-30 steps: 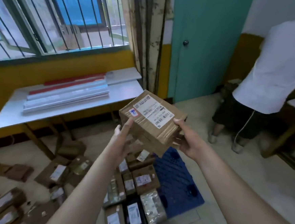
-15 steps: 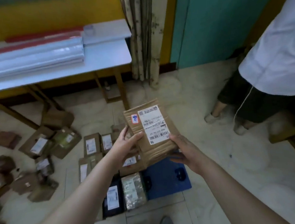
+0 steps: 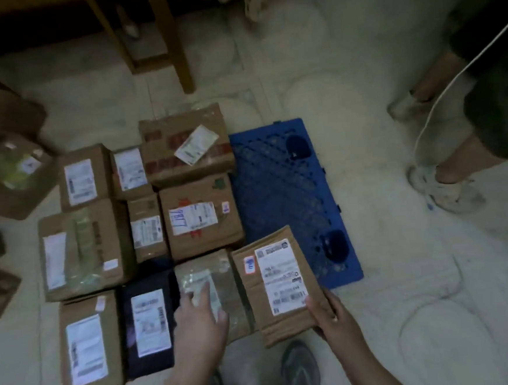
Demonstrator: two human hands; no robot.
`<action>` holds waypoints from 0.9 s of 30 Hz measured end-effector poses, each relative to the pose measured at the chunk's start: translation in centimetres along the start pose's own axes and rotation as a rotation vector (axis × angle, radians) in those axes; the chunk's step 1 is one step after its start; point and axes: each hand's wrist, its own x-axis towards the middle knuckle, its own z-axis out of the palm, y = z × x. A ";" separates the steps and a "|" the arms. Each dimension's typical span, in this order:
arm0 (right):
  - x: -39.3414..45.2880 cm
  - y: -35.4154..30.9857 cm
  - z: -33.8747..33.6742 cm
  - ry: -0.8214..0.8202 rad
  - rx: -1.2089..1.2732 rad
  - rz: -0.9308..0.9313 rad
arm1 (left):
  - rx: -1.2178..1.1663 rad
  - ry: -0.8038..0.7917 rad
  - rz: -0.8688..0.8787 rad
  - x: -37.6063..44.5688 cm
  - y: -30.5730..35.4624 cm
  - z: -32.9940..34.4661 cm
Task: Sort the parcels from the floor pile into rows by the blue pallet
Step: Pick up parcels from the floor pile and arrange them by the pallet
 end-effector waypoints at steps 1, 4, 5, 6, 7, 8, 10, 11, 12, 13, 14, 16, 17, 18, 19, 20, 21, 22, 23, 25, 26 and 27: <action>2.6 2.1 0.5 0.031 0.022 0.015 | 0.083 0.040 0.054 1.0 -0.1 2.1; 8.5 6.1 2.6 0.075 0.086 0.036 | 0.227 0.114 0.159 4.0 -1.7 7.3; 10.1 7.3 2.9 0.059 0.073 0.021 | 0.224 0.128 0.183 4.8 -2.2 8.7; 11.1 8.0 3.4 0.025 0.041 -0.001 | 0.231 0.146 0.215 5.6 -3.0 9.9; 12.2 8.7 3.9 -0.014 0.010 -0.034 | 0.254 0.161 0.243 6.2 -3.7 10.8; 13.0 9.4 4.3 -0.030 -0.021 -0.044 | 0.278 0.166 0.270 6.7 -4.5 11.3; 13.9 10.1 4.6 -0.019 -0.078 -0.063 | 0.302 0.144 0.328 7.2 -6.3 12.2; 14.2 10.6 4.5 -0.008 -0.129 -0.093 | 0.308 0.147 0.355 7.4 -7.1 12.4; 14.2 10.7 4.5 0.005 -0.178 -0.136 | 0.320 0.165 0.381 7.5 -7.7 12.5; 14.3 11.0 4.5 0.033 -0.214 -0.166 | 0.340 0.165 0.394 7.5 -7.9 12.6; 14.2 11.2 4.6 0.065 -0.232 -0.194 | 0.349 0.152 0.398 7.5 -8.0 12.7; 13.8 10.9 5.2 0.117 -0.252 -0.243 | 0.344 0.140 0.405 7.6 -8.1 12.8; 13.9 10.7 5.7 0.140 -0.255 -0.259 | 0.346 0.126 0.415 7.6 -8.2 12.6; 14.0 10.4 6.1 0.158 -0.251 -0.255 | 0.355 0.105 0.426 7.5 -8.3 12.4; 14.0 10.1 6.5 0.167 -0.245 -0.251 | 0.364 0.084 0.433 7.4 -8.3 12.1; 14.1 9.8 6.7 0.165 -0.246 -0.249 | 0.376 0.067 0.438 7.3 -8.3 11.8; 14.4 9.5 6.8 0.155 -0.255 -0.240 | 0.389 0.046 0.438 7.2 -8.3 11.4; 14.5 9.0 7.0 0.135 -0.287 -0.214 | 0.399 0.023 0.439 7.1 -8.1 11.0; 14.7 8.5 7.0 0.107 -0.346 -0.176 | 0.416 -0.005 0.437 7.2 -8.0 10.5; 14.9 7.1 7.2 0.060 -0.503 -0.071 | 0.454 -0.069 0.424 7.6 -7.8 9.4; 14.8 6.3 7.2 0.067 -0.591 -0.038 | 0.454 -0.104 0.414 7.6 -7.6 8.8; 14.4 5.7 7.1 0.094 -0.685 -0.020 | 0.442 -0.152 0.404 7.4 -7.6 8.2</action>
